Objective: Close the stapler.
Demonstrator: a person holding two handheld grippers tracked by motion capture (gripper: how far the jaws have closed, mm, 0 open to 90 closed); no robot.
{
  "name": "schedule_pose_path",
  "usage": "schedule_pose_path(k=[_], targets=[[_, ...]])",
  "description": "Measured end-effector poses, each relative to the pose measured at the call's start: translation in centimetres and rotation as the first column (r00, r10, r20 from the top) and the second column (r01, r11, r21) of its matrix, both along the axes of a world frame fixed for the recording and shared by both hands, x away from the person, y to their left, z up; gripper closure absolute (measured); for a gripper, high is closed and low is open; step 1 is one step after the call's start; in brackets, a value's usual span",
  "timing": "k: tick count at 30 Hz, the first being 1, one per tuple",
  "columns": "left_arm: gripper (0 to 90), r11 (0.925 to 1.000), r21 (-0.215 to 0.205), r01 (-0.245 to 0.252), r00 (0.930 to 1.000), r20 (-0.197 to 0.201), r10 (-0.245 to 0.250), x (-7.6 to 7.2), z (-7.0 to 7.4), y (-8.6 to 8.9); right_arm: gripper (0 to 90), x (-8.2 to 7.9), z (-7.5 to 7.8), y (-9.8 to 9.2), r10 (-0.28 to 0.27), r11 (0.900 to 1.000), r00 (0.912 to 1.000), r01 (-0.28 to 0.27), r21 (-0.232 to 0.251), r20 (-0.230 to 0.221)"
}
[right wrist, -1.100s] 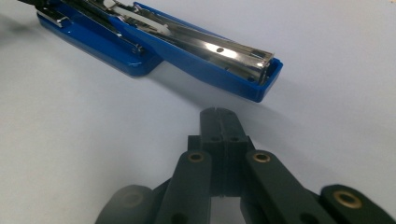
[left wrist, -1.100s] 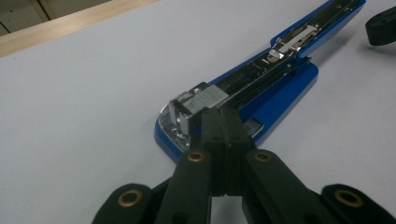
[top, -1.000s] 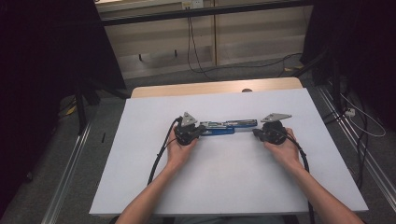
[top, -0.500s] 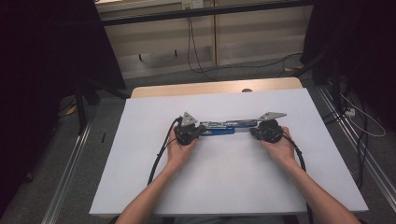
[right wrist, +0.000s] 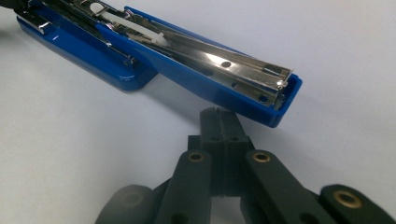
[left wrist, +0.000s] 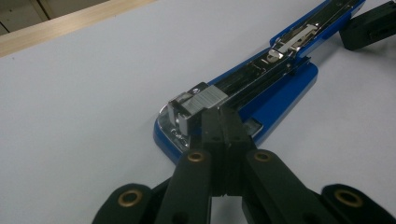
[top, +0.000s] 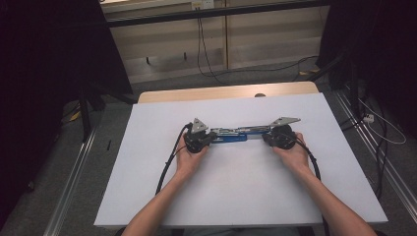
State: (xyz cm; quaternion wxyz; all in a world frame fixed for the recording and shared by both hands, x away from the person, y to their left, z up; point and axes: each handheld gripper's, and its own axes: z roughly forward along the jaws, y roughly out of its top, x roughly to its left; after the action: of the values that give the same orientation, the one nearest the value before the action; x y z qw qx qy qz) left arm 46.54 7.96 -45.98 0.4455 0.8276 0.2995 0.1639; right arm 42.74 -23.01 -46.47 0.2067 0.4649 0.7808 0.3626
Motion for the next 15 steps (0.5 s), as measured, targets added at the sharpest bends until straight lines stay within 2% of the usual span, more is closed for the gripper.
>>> schedule_pose_path(k=[15], targets=[[90.0,1.0000,-0.007,-0.001,1.0000,-0.005,0.001,0.03,0.00,0.02,90.0,0.11,-0.02,-0.06,-0.003,1.000,1.0000,0.003,0.009,-0.003]])
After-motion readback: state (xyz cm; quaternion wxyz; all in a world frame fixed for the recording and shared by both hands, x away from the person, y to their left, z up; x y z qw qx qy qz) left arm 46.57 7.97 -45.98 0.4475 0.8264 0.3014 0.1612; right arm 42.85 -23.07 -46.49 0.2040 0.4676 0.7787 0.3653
